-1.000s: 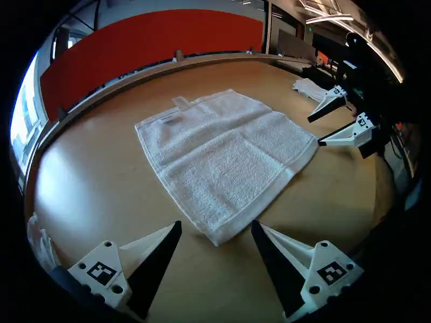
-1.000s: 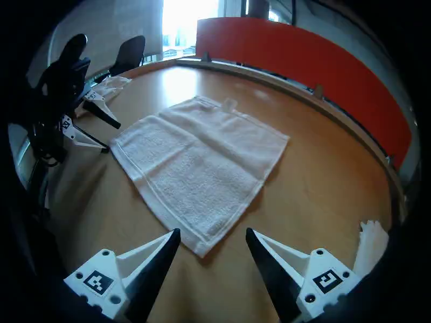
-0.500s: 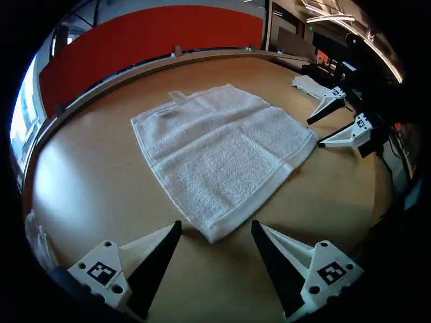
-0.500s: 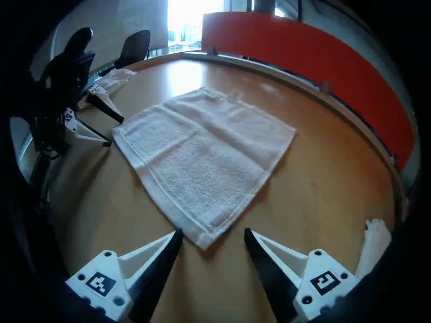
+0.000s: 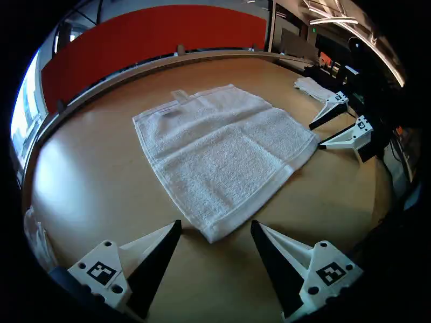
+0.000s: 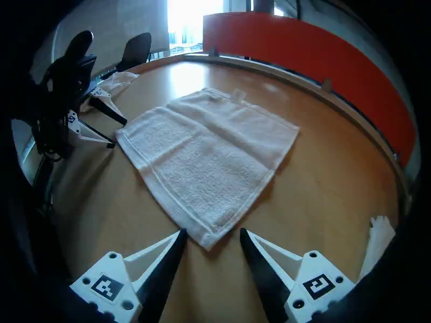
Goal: Fold towel
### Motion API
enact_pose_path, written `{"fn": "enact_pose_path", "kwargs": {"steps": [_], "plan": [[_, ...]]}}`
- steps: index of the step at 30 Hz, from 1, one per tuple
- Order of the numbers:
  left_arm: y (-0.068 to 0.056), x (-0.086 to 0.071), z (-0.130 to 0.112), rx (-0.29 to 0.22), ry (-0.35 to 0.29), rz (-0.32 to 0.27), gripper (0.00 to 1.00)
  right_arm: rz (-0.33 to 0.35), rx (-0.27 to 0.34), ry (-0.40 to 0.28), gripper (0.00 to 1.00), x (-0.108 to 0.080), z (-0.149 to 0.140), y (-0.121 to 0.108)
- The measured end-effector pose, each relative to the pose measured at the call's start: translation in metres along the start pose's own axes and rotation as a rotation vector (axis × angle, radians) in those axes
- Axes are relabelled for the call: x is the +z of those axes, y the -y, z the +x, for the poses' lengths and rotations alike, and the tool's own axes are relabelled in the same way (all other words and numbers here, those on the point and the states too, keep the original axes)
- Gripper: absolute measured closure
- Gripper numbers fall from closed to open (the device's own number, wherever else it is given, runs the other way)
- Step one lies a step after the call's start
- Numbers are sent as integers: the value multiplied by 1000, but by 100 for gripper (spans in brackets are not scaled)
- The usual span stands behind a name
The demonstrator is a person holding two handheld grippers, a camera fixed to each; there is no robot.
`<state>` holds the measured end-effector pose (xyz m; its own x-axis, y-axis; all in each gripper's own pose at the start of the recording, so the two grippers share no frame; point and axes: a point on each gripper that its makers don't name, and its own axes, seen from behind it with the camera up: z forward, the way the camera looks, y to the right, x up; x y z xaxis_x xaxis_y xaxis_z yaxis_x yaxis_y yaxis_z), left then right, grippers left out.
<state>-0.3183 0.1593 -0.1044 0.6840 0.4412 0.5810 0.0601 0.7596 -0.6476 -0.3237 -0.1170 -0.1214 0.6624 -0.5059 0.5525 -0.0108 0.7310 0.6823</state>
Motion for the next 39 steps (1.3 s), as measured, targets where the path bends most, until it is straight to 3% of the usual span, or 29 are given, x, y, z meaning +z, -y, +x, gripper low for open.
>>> {"fn": "enact_pose_path", "kwargs": {"steps": [7,21,25,33,39], "plan": [[0,1,0,9,3,6,5,8,-4,0,29,2,0,1],[7,1,-1,10,16,27,28,23,-14,2,59,2,2,5],[7,2,-1,13,19,29,38,23,-13,5,69,1,2,5],[3,3,-2,10,28,46,79,16,3,5,81,1,3,5],[1,0,-1,-12,30,55,81,16,31,5,85,0,4,5]]}}
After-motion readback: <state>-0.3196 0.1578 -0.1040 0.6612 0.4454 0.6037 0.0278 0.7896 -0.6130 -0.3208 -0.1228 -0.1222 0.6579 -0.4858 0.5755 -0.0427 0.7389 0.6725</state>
